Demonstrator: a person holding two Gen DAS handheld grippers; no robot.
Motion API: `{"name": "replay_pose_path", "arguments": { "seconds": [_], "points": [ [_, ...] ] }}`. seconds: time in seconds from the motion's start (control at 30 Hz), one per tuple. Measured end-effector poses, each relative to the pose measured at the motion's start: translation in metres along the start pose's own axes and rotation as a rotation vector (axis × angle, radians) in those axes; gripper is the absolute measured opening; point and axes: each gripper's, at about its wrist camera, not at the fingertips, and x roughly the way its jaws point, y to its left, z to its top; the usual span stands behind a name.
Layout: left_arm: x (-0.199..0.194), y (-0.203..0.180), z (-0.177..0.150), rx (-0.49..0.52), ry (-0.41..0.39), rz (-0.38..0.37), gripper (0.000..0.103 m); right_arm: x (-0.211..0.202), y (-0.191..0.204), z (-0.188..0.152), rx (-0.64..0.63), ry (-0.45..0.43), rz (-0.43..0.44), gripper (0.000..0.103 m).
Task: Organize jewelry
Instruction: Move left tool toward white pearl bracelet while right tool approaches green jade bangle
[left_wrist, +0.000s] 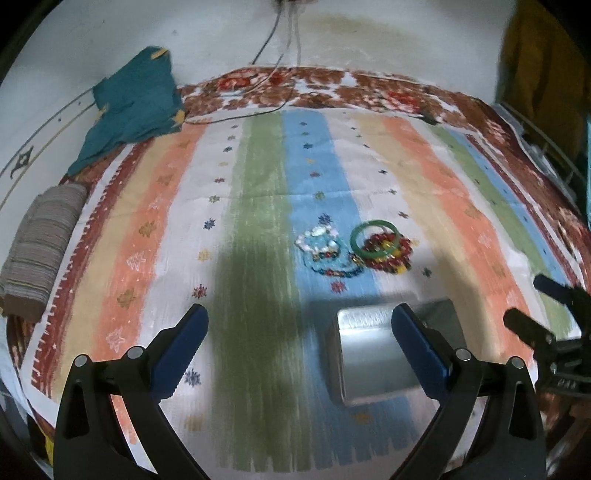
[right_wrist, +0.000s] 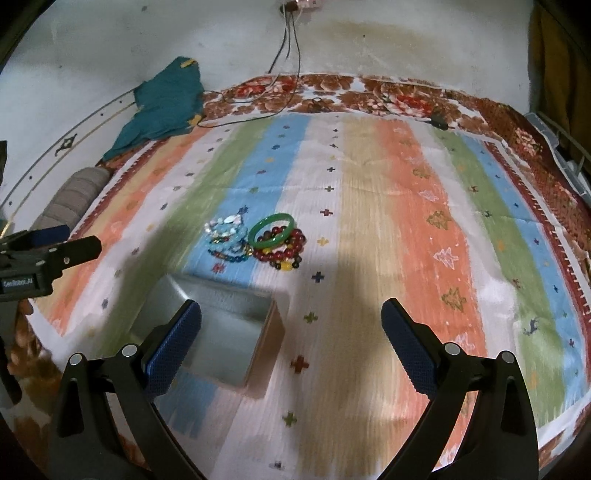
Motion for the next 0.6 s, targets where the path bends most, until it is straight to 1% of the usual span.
{"name": "replay_pose_path", "arguments": {
  "seconds": [0.17, 0.33, 0.6],
  "points": [
    [0.014, -0.001, 0.009, 0.009, 0.019, 0.023, 0.097, 0.016, 0.003, 0.013, -0.019, 0.010, -0.011, 0.099],
    [0.022, 0.004, 0.019, -0.021, 0.019, 0.033, 0.097, 0.025, -0.001, 0.024, -0.007, 0.011, -0.014, 0.099],
    [0.043, 0.004, 0.030, -0.012, 0.051, 0.051, 0.097, 0.043, -0.005, 0.033, -0.001, 0.032, -0.030, 0.099]
  ]
}}
